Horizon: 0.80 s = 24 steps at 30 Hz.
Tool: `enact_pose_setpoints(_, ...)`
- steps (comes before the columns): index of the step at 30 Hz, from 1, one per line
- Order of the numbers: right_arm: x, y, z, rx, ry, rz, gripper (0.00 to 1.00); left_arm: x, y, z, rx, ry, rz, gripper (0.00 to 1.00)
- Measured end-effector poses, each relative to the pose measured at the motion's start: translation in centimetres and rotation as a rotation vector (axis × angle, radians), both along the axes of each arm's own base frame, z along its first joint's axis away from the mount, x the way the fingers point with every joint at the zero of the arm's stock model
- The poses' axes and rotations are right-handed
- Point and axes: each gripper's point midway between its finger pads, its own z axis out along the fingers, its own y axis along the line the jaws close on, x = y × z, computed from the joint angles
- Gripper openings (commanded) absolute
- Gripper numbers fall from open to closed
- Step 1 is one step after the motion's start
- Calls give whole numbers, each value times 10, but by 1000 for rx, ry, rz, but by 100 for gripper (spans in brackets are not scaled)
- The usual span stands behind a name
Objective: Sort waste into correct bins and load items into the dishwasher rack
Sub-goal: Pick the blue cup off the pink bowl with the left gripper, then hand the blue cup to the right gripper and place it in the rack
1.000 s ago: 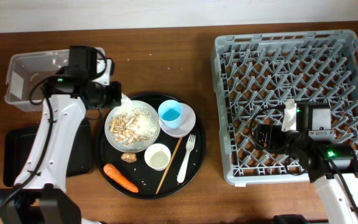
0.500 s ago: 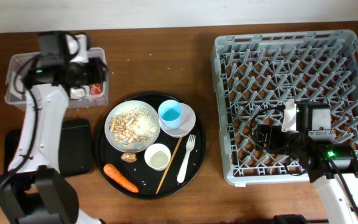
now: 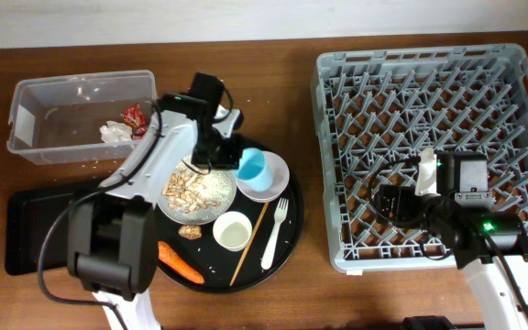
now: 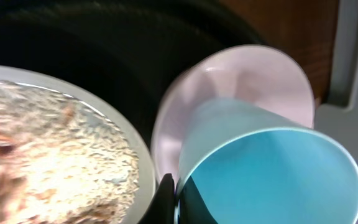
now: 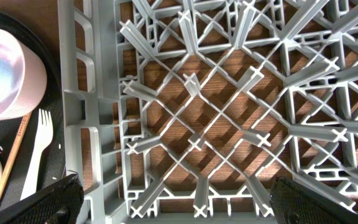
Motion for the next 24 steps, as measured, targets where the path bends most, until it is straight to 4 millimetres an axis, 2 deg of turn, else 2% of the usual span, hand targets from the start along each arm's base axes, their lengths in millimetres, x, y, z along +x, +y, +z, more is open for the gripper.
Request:
enact_pose_setpoints(2, 4, 0, 6, -3, -22, 5, 99, 20, 9, 37, -83, -54, 33, 0)
enact_pose_setpoints(3, 18, 3, 27, -5, -102, 38, 99, 28, 0, 71, -246, -104, 6, 0)
enact_pose_setpoints(4, 36, 17, 56, 23, -227, 142, 99, 30, -11, 114, -443, -173, -52, 0)
enact_pose_setpoints(5, 43, 31, 71, 64, -294, 229, 99, 19, -31, 146, -637, -200, -157, 0)
enact_pose_setpoints(6, 47, 48, 81, 121, -343, 315, 99, 7, -46, 164, -762, -208, -238, 0)
enact_pose_setpoints(8, 57, 85, 94, 285, -421, 509, 99, -13, -74, 187, -911, -221, -365, 0)
enact_pose_setpoints(9, 61, 103, 100, 385, -452, 610, 99, -25, -87, 193, -956, -210, -414, 0)
enact_pose_setpoints(10, 62, 111, 100, 436, -458, 660, 99, -32, -94, 197, -983, -204, -443, 0)
enact_pose_setpoints(13, 48, 134, 118, 642, -518, 859, 98, -35, -94, 207, -1042, -203, -457, 0)
enact_pose_setpoints(16, 34, 142, 132, 749, -546, 949, 99, -43, -100, 215, -1094, -185, -479, 0)
enact_pose_setpoints(18, 24, 148, 140, 809, -550, 998, 99, -40, -100, 208, -1049, -200, -477, 0)
enact_pose_setpoints(24, 23, 148, 141, 816, -550, 1001, 89, -35, -96, 207, -1039, -216, -471, 0)
